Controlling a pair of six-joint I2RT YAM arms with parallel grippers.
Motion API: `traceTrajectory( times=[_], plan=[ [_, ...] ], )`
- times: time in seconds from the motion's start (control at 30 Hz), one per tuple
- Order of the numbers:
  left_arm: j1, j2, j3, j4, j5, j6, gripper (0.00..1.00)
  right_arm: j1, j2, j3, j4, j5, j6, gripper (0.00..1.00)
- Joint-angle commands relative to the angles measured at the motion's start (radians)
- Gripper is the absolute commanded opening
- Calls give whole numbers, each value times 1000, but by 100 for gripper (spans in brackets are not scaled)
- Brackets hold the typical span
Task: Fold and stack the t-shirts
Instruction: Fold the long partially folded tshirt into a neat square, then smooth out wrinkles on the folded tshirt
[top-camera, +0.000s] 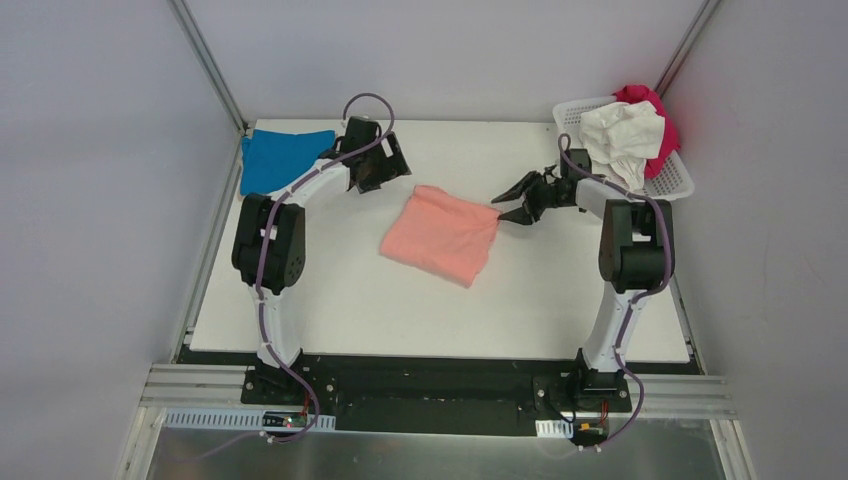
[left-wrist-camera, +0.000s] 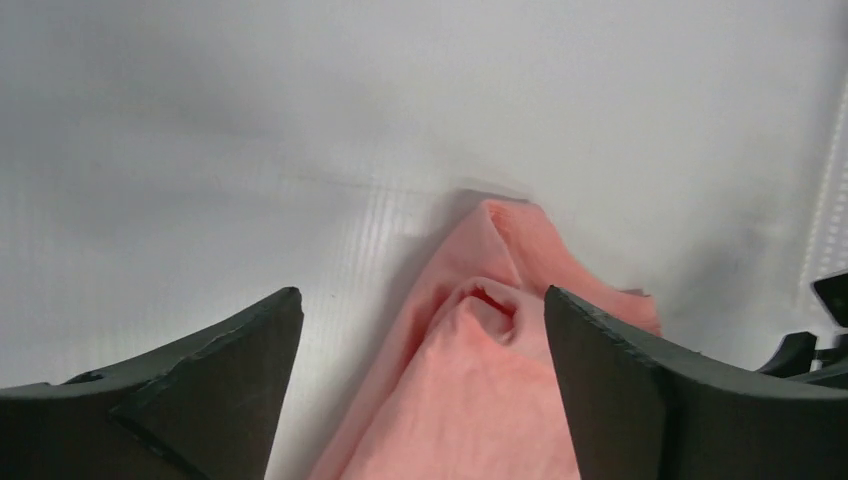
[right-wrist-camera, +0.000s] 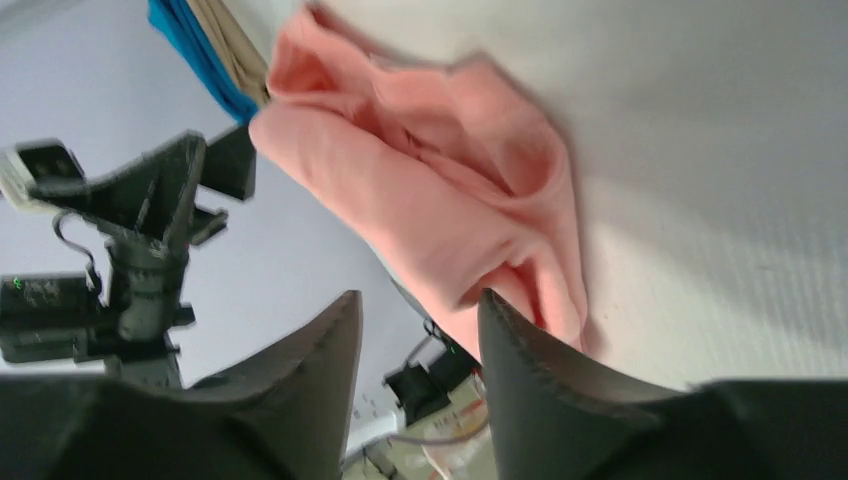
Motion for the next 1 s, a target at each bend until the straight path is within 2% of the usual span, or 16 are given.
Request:
traceTrajectory(
  times=[0.0,0.03,0.07,0.2,0.33,0.43,0.63,0.8,0.97],
  plan=[
    [10,-32,81,-1,-19,41,98,-9,-48,107,-18,176,-10,68],
    [8,-46,81,-1,-5,45,99,-6,-74,107,-38,244,-24,90],
    [8,-59,77,-1,16,50,99,-4,-103,100,-67,302,-42,98],
    [0,-89,40,1,193,77,99,23,-238,3,-93,393,-72,100],
    [-25,-48,54,8,392,87,99,88,-321,-92,5,313,-46,99],
    [-50,12,117,8,506,89,99,133,-306,-118,89,285,-46,99],
    [-67,151,231,1,450,112,99,163,-194,-47,134,285,-46,99],
    [-64,287,377,-38,406,124,99,158,-83,40,133,296,-46,99],
    [-58,383,450,-58,322,117,99,136,15,101,121,314,-46,99]
  ],
)
